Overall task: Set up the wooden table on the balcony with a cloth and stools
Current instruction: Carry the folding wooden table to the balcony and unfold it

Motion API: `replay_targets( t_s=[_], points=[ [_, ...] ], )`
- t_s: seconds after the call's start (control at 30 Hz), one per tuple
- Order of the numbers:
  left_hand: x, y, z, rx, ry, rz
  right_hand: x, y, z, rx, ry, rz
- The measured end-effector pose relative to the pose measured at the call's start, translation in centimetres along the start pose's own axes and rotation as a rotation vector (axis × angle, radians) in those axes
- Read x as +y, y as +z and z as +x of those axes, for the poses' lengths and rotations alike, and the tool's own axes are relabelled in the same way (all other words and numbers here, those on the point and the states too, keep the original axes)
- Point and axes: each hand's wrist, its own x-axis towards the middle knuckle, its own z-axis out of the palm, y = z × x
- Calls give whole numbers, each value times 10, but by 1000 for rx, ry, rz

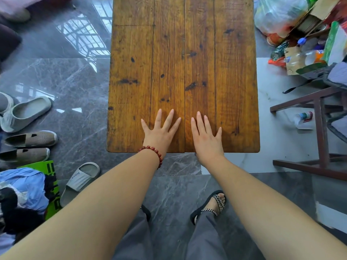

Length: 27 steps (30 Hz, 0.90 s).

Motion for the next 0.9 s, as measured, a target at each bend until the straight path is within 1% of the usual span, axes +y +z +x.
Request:
replay_targets(
  t_s=[0.07, 0.23, 0.47, 0.63, 0.9],
  points=[
    [3, 5, 6, 8, -28, -14, -2, 4, 5, 16, 11, 2],
    [0, 2, 26, -33, -73, -64, 0, 5, 26, 45, 17, 10],
    [-12, -22, 56, -96, -69, -177, 14, -16, 57, 44, -4, 16],
    [-16, -32, 65, -211, -68, -187, 20, -20, 64, 5, -46, 31],
    [-15, -39, 71, -276, -89, -173, 23, -28, 65, -64, -75, 49]
  ],
)
